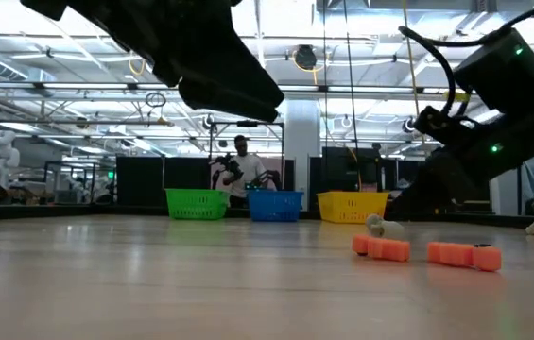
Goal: Sort Halloween decoration
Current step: Put the gray skull toy into the green bin
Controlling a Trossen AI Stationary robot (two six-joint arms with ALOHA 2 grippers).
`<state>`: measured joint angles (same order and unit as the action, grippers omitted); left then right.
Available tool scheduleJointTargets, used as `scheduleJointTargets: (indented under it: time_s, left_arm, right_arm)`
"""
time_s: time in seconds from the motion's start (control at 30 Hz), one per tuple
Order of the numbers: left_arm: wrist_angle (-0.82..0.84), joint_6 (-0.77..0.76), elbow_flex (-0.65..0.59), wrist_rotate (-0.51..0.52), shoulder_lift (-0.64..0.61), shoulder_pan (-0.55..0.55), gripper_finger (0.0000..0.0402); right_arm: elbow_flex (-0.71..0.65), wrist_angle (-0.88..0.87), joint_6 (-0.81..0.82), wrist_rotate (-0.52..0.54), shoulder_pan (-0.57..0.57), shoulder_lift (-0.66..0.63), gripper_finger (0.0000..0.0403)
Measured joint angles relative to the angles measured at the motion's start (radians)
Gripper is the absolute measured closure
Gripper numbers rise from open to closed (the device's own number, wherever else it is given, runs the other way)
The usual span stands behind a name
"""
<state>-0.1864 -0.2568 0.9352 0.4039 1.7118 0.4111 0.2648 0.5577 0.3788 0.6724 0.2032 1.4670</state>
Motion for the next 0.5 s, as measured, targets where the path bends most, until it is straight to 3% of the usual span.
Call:
scheduleJointTargets:
  time_s: [0.17,0.5]
  left_arm:
    - [-0.054,0.0,0.0,0.0,0.0,0.016,0.0165]
    - [-0.07,0.0,0.0,-0.001,0.0,0.016,0.0165]
  right_arm:
    - [-0.01,0.035,-0.044,-0.12,-0.073,0.003,0.0181]
    - [-0.009,0.086,-0.077,-0.233,-0.163,0.076,0.0182]
